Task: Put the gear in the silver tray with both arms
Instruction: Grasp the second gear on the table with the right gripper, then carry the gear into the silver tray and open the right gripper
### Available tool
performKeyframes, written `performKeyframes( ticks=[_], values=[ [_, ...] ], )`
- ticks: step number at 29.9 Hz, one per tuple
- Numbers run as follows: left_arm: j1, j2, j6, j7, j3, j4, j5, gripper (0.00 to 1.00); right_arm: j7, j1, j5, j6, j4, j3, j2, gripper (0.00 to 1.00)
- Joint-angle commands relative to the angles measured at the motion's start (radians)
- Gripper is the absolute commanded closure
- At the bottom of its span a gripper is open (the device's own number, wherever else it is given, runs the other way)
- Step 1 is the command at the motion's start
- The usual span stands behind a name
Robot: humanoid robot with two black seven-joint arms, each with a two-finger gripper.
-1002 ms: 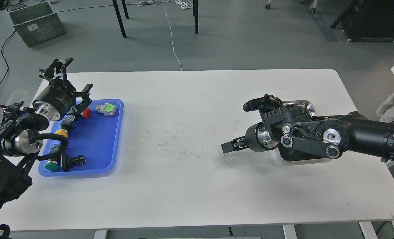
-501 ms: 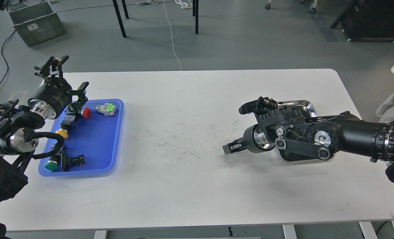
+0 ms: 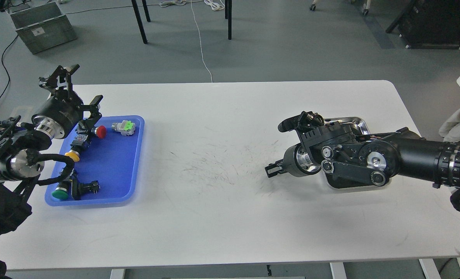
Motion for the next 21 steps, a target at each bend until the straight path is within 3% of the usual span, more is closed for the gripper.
performKeyframes(
  ticks=[1,9,16,21],
  values=[
    [-0.001,0.002,0.001,0.000,0.000,0.000,0.001,0.02,0.001,0.019,0.004,0.000,0.005,0.001,-0.007,0.98],
    [-0.006,0.006,0.001,0.000,0.000,0.000,0.001,0.02,0.007,0.126,0.014,-0.001,0.088,0.029,-0.106,0.98],
    [-0.006,0.005,0.000,0.000,0.000,0.000,0.030,0.02,0.012,0.163,0.013,-0.001,0.220,0.155,-0.394,0.98],
    [-0.006,-0.001,0.001,-0.001,0.000,0.000,0.033,0.02,0.017,0.062,0.004,-0.017,0.240,0.170,-0.543,0.98]
  ],
)
